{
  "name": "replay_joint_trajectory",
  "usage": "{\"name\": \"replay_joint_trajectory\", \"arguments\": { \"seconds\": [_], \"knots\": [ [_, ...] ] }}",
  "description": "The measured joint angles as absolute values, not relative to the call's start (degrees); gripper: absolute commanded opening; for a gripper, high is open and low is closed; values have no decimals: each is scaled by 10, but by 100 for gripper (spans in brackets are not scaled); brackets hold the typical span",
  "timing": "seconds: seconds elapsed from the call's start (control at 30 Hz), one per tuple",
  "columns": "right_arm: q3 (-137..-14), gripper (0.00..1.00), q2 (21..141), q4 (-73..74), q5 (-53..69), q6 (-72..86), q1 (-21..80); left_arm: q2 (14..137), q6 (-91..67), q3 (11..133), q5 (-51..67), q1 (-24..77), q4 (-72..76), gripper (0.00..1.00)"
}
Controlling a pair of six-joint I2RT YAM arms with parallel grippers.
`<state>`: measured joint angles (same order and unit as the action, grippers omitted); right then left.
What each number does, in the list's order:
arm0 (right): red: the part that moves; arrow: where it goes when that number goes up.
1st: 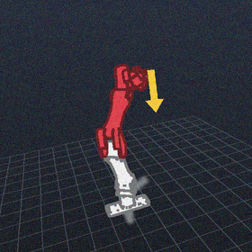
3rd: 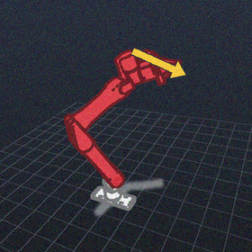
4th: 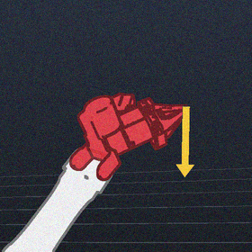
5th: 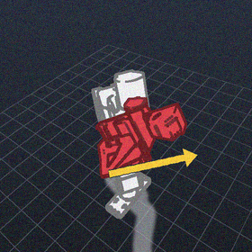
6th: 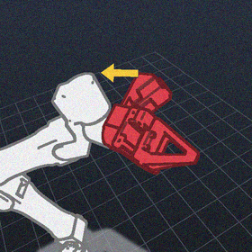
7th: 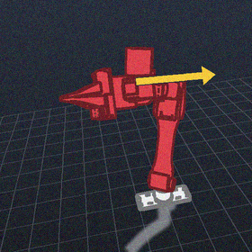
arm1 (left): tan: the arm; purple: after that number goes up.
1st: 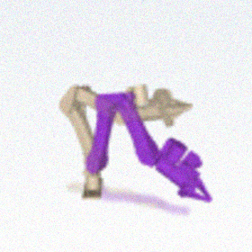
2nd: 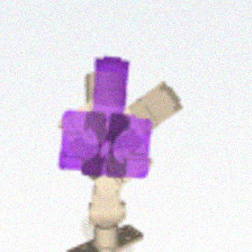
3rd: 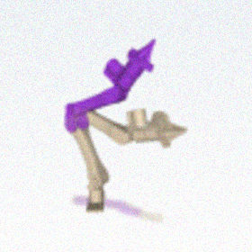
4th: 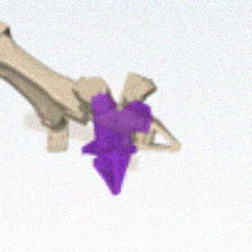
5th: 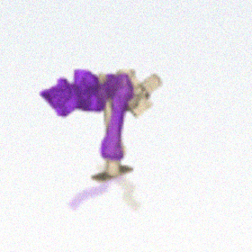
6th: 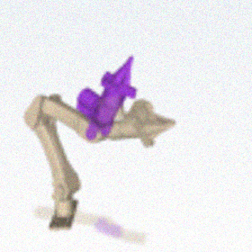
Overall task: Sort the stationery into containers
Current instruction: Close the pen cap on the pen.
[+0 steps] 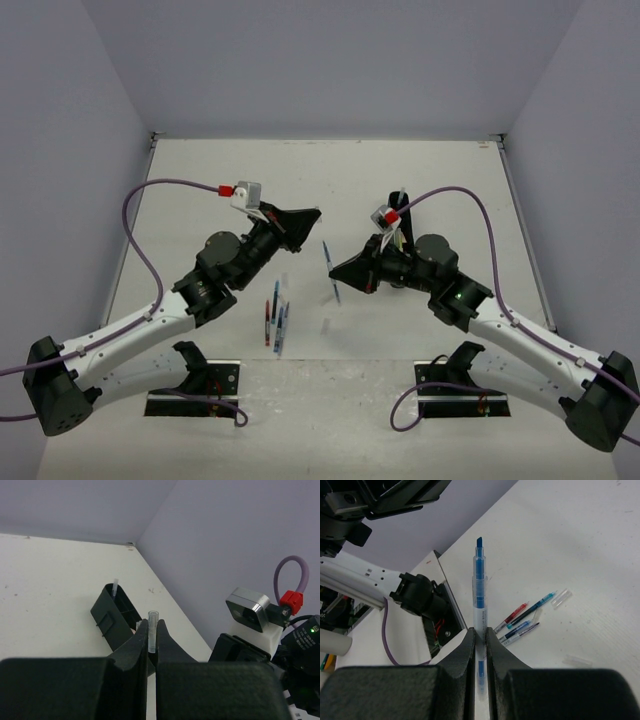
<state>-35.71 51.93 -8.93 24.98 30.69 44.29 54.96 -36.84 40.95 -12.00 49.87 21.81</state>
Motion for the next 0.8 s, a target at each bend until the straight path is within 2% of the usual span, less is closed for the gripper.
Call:
{"name": "replay_joint_trajectory", "arguments": {
  "seconds": [0.8],
  "knots": [
    [-377,0,527,-82,197,306,444,539,-378,375,-79,499,248,0]
  ]
}}
